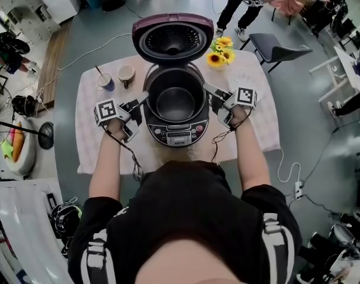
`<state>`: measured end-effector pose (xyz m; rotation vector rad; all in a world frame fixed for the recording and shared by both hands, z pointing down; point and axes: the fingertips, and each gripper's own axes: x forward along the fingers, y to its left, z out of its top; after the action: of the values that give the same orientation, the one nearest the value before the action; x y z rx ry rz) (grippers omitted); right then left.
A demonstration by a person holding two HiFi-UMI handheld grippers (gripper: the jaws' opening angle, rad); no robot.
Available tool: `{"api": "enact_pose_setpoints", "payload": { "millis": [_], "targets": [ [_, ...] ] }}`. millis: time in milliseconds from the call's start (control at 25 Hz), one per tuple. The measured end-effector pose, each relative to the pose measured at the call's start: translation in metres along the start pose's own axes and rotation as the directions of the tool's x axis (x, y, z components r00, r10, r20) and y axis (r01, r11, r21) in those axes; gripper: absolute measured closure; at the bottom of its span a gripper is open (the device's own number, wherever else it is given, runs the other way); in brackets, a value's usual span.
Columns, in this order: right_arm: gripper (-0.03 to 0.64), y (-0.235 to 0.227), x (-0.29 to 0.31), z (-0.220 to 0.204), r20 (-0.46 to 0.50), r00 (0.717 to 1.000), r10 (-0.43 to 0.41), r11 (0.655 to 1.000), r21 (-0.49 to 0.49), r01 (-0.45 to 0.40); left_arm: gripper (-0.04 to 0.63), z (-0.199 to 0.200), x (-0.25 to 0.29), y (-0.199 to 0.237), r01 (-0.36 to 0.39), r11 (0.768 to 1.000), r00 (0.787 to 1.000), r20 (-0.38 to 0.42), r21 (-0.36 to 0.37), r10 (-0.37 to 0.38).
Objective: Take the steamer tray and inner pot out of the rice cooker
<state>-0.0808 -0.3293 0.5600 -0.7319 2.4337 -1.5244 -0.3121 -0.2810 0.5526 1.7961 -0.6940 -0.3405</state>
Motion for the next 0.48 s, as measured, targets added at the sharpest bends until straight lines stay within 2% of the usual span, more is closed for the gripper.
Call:
{"api": "enact_pose_setpoints", "payload": {
  "millis": [240, 400, 480],
  "targets": [
    [0.31, 0.0, 0.005, -0.001, -0.061, 0.998, 0.013, 1.0, 0.0, -0.013, 0.235, 0.001, 0.002, 0.002, 0.022, 0.993, 1.0, -0.013, -0.12, -0.024],
    [0.322, -0.006, 0.005, -0.003, -0.091, 0.996, -0.022, 0.999, 0.042, 0.026, 0.235, 0.0, 0.004, 0.001, 0.009, 0.997, 0.999, -0.039, -0.081, -0.013],
    [0.364, -0.01, 0.004, -0.005, -0.117, 0.99, -0.076, 0.996, 0.042, 0.081, 0.244, -0.001, 0.007, 0.002, -0.016, 0.999, 0.998, -0.057, -0.039, 0.014]
  ]
}}
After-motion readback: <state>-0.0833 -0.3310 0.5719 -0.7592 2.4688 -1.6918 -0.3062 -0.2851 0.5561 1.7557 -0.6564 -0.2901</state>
